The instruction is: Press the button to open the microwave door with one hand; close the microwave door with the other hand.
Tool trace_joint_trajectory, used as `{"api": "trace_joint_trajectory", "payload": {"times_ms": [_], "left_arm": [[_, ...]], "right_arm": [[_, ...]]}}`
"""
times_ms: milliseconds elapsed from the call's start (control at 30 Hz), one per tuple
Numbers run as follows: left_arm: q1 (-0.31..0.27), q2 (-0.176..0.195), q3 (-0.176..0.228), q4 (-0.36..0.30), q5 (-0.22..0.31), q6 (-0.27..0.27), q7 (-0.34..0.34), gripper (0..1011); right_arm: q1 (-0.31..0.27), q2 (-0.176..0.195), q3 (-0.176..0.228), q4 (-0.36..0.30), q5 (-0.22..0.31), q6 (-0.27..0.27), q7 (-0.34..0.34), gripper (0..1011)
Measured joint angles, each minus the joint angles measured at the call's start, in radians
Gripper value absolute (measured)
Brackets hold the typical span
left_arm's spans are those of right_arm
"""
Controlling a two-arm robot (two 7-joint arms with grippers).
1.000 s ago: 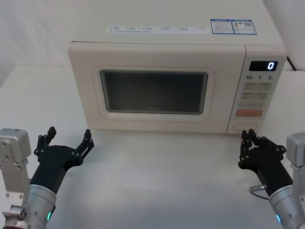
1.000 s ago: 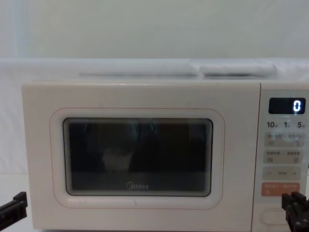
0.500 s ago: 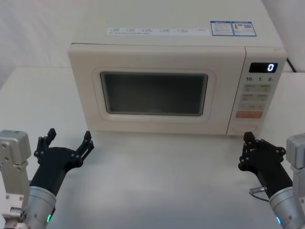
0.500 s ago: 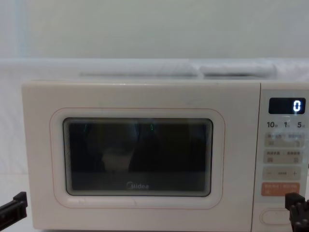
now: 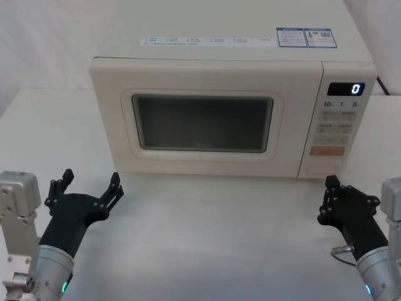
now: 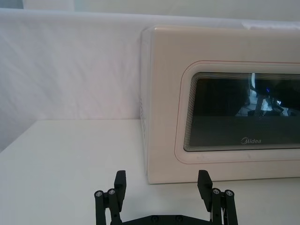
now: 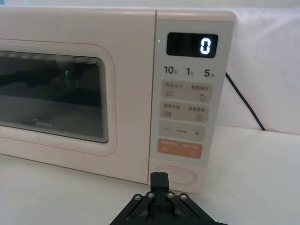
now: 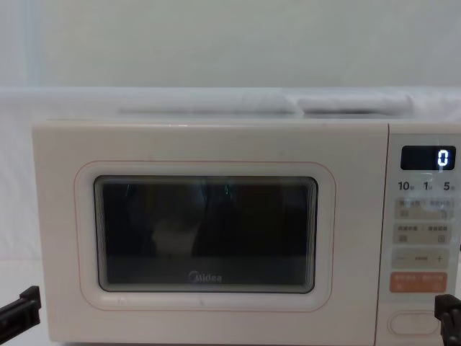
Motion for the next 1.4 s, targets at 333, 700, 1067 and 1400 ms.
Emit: {"api": "trace_joint_trajectory", "payload": {"times_ms": [333, 700, 1067, 1400], "left_arm": [[0.000, 0.000, 0.000, 0.000, 0.000, 0.000, 0.000, 1001], [0.000, 0.000, 0.000, 0.000, 0.000, 0.000, 0.000, 1001], [0.000, 0.000, 0.000, 0.000, 0.000, 0.000, 0.000, 1001], [0.000, 0.000, 0.000, 0.000, 0.000, 0.000, 0.000, 1001]], "right_arm": [[0.038, -0.029, 0.027, 0.069, 0.005, 0.003, 0.033, 0], [0.104, -0.062, 0.046, 0.165, -0.013, 0.001, 0.066, 0], [0.159, -0.096, 0.070, 0.242, -0.020, -0.004, 0.085, 0], [0.197, -0.109, 0.081, 0.294, -0.025, -0.008, 0.095, 0]]}}
